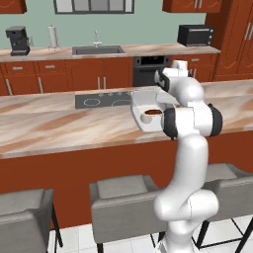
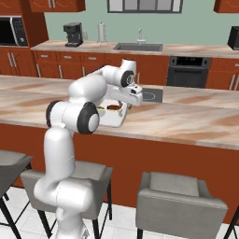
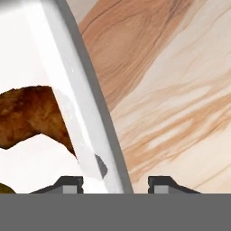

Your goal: Place the tupperware on the second highest shelf of the fridge. Make space for the tupperware among the existing items by rearranging them on the shelves if needed. Close the fridge door when finished.

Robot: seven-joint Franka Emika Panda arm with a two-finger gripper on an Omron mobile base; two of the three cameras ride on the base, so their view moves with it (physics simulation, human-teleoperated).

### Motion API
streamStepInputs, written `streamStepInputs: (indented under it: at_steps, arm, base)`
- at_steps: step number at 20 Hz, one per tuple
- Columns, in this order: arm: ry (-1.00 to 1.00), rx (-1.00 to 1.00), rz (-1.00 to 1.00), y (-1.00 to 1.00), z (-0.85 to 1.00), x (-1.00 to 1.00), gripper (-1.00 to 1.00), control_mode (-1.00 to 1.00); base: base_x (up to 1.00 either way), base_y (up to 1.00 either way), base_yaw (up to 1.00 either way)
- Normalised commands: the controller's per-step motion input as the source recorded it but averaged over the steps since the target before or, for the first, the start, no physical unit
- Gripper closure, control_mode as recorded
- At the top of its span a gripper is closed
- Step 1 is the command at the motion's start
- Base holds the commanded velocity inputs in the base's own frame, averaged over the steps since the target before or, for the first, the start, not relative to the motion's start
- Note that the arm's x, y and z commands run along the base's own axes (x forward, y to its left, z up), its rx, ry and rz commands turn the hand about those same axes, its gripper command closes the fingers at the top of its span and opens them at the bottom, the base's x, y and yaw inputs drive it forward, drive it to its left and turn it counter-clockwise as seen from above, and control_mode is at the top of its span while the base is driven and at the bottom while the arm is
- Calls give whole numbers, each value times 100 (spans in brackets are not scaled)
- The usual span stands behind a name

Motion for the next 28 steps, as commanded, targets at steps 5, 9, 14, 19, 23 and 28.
streamStepInputs:
  at_steps: [5,9,14,19,23,28]
  arm:
    - [-2,0,0,7,-4,0,100,-100]
    - [0,0,-8,17,28,-33,100,-100]
    - [-5,0,-13,0,100,-100,100,-100]
    - [-18,0,-7,9,76,-100,100,-100]
    - [-15,0,0,46,9,-100,100,-100]
    - [-8,-5,-1,41,0,-100,100,-100]
  base:
    - [0,0,0]
    - [0,0,0]
    - [0,0,0]
    - [0,0,0]
    - [0,0,0]
    - [0,0,0]
